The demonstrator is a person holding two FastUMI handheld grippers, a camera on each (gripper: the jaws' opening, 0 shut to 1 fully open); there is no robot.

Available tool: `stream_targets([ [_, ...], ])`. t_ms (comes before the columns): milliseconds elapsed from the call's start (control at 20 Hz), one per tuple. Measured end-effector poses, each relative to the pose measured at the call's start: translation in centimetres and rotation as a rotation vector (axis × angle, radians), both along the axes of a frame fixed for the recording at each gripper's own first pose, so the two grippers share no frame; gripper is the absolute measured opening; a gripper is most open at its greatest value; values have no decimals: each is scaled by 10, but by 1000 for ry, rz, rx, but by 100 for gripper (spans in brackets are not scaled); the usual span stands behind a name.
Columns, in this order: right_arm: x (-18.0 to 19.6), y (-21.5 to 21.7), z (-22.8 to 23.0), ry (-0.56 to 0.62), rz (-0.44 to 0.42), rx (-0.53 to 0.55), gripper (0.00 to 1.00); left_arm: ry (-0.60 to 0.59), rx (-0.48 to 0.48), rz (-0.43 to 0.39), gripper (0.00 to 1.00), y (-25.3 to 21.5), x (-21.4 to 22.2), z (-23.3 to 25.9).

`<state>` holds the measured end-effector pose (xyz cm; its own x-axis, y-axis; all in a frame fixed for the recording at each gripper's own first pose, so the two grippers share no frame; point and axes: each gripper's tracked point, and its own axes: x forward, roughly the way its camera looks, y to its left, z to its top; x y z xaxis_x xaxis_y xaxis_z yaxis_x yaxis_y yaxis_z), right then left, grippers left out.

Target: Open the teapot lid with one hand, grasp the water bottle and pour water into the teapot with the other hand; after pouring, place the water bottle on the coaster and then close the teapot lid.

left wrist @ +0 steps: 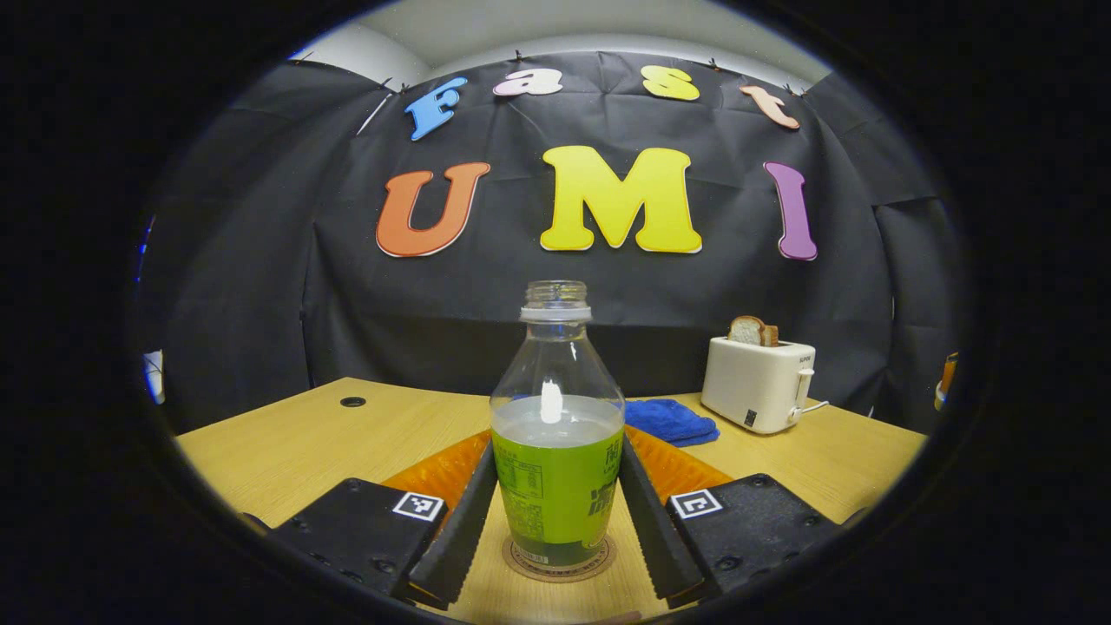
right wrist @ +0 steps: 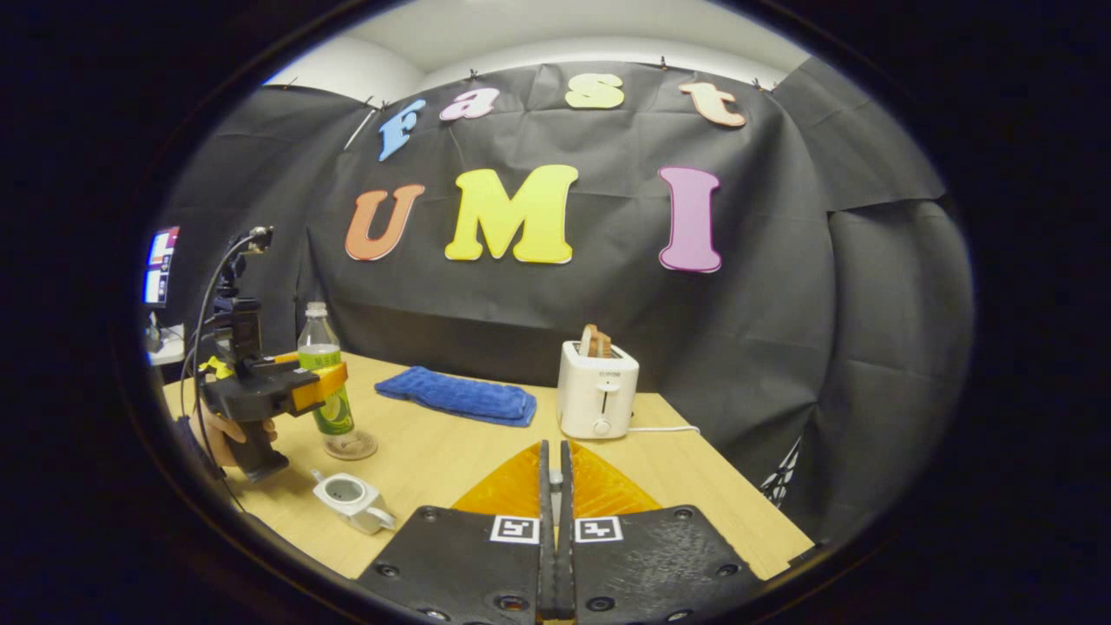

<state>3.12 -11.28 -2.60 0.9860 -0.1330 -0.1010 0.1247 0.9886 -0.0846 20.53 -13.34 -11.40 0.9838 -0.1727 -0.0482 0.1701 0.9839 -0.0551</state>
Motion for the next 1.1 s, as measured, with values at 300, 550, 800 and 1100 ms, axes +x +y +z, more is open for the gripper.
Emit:
stream_targets([
  [300,1,5,-1,2,11,-14,0,-7,15,-7,82,-5,1,3],
  [550,2,15,-1,-3,40,-10,0,-56,27,-31,94,-7,-13,26],
  [800,4,40,0,-20,98,21,0,-106,46,-19,96,1,-35,52],
  [1100,10,90,-7,-49,227,163,0,-93,43,12,96,19,-78,67],
])
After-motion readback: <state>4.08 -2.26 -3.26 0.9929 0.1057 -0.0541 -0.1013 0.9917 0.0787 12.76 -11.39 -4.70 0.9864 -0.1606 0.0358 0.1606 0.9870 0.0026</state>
